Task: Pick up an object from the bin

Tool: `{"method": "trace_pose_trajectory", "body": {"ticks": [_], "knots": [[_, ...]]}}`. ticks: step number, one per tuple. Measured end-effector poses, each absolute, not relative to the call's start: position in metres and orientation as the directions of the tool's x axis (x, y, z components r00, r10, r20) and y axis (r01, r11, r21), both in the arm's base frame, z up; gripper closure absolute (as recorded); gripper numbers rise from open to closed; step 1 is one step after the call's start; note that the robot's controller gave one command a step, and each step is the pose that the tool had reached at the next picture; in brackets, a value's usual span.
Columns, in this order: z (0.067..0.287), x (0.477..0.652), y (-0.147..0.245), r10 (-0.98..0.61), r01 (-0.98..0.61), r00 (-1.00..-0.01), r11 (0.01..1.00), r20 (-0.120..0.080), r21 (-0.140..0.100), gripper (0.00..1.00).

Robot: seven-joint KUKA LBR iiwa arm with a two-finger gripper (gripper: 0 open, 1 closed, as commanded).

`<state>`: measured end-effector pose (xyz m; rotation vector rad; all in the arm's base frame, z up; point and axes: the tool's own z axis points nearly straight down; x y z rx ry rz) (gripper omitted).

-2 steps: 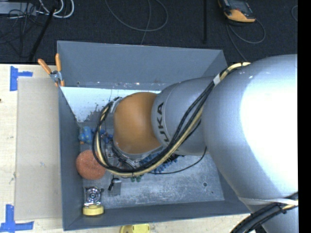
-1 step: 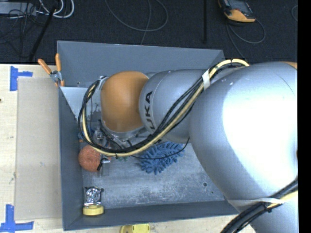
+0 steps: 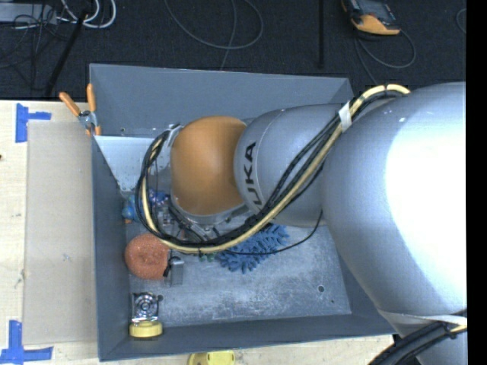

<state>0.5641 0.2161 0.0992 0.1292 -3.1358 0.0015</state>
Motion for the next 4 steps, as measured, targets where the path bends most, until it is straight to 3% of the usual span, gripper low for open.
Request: {"method": "trace_pose_trajectory", "body": {"ticks": [1,2,3,4], "knots": [[0.100,0.580,0.215,-0.103,-0.103,-0.995,0.995,-0.001,0.001,0.00],[0.074,0.597,0.235,-0.040,-0.040,-0.999,0.999,0.002,-0.001,1.00],[0.074,0.597,0.235,-0.039,-0.039,-0.999,0.999,0.002,-0.001,1.00],[0.182,0.620,0.216,-0.036,-0.036,-0.999,0.999,-0.002,0.001,1.00]]}}
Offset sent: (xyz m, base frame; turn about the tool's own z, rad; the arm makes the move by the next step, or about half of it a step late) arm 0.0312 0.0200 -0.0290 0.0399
